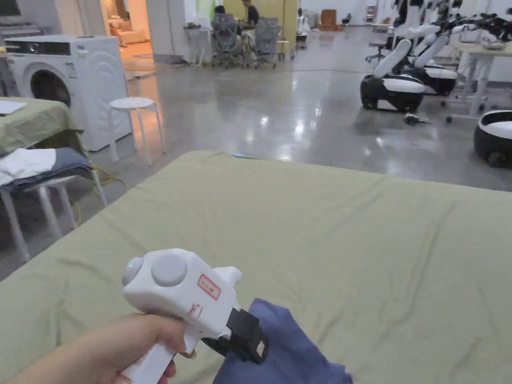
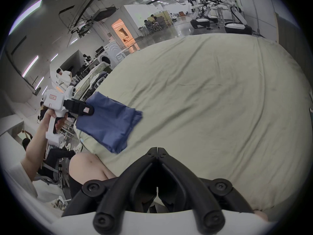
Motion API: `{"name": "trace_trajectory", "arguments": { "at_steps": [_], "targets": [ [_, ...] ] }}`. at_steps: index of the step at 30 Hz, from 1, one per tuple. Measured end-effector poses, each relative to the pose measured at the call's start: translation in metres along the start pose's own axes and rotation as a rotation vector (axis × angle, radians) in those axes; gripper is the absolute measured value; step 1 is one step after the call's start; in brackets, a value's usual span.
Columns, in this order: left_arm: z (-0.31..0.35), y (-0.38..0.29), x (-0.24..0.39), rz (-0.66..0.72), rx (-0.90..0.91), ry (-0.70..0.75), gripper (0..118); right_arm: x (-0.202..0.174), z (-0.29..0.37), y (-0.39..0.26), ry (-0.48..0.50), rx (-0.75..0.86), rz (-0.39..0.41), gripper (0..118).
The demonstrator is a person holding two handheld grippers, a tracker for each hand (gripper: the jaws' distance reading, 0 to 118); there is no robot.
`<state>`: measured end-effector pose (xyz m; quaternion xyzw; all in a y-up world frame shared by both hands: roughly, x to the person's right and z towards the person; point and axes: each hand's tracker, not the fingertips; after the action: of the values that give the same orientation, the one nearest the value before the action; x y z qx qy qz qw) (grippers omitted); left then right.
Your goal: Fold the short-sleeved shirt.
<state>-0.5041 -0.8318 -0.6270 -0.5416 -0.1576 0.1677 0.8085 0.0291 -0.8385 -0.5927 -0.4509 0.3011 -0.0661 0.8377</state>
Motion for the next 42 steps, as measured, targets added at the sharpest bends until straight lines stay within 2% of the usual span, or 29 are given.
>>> {"name": "trace_trajectory", "arguments": {
  "at_steps": [7, 12, 15, 17, 18, 20, 21, 22, 24, 27, 28, 29, 31, 33, 34, 39, 41, 42],
  "targets": [
    [0.042, 0.015, -0.102, 0.053, -0.085, 0.226, 22, -0.035, -0.024, 0.016, -0.024, -0.059, 0.086, 0],
    [0.055, 0.022, -0.15, 0.11, -0.086, 0.248, 22, -0.052, -0.032, 0.021, -0.009, -0.054, 0.103, 0],
    [0.058, 0.019, -0.171, 0.124, -0.091, 0.294, 23, -0.061, -0.034, 0.021, -0.046, -0.05, 0.136, 0],
    [0.063, 0.015, -0.181, 0.205, -0.054, 0.318, 24, -0.062, -0.034, 0.019, -0.054, -0.048, 0.143, 0],
    [0.065, 0.013, -0.187, 0.257, -0.025, 0.307, 36, -0.055, -0.034, 0.021, -0.053, -0.049, 0.142, 0],
    [0.067, 0.013, -0.189, 0.251, -0.017, 0.328, 102, -0.051, -0.037, 0.02, -0.053, -0.055, 0.137, 0],
    [0.068, 0.012, -0.185, 0.237, -0.016, 0.354, 118, -0.049, -0.039, 0.019, -0.057, -0.059, 0.132, 0],
    [0.076, 0.011, -0.181, 0.199, -0.002, 0.358, 111, -0.047, -0.039, 0.018, -0.064, -0.06, 0.127, 0],
    [0.082, 0.012, -0.174, 0.196, 0.003, 0.353, 111, -0.045, -0.038, 0.017, -0.066, -0.056, 0.119, 0],
    [0.088, 0.013, -0.146, 0.132, 0.03, 0.453, 111, -0.042, -0.033, 0.015, -0.052, -0.045, 0.115, 0],
    [0.087, 0.011, -0.13, 0.12, 0.038, 0.478, 104, -0.041, -0.032, 0.015, -0.051, -0.041, 0.118, 0],
    [0.091, 0.009, -0.114, 0.106, 0.09, 0.489, 84, -0.04, -0.03, 0.015, -0.052, -0.035, 0.121, 0],
    [0.096, 0.007, -0.086, 0.103, 0.146, 0.463, 27, -0.036, -0.023, 0.016, -0.054, -0.022, 0.122, 0],
    [0.092, 0.009, -0.064, 0.056, 0.162, 0.45, 3, -0.032, -0.016, 0.019, -0.048, -0.021, 0.139, 0],
    [0.093, 0.008, -0.044, -0.005, 0.214, 0.465, 0, -0.03, -0.009, 0.021, -0.065, -0.012, 0.157, 0],
    [0.103, 0.005, 0.046, -0.055, 0.465, 0.424, 0, -0.017, 0.027, 0.035, -0.095, 0.084, 0.164, 0],
    [0.104, -0.006, 0.095, -0.135, 0.649, 0.493, 0, -0.015, 0.042, 0.039, -0.126, 0.146, 0.173, 0],
    [0.104, -0.012, 0.117, -0.168, 0.716, 0.517, 0, -0.016, 0.05, 0.041, -0.183, 0.2, 0.193, 0]
  ]
}}
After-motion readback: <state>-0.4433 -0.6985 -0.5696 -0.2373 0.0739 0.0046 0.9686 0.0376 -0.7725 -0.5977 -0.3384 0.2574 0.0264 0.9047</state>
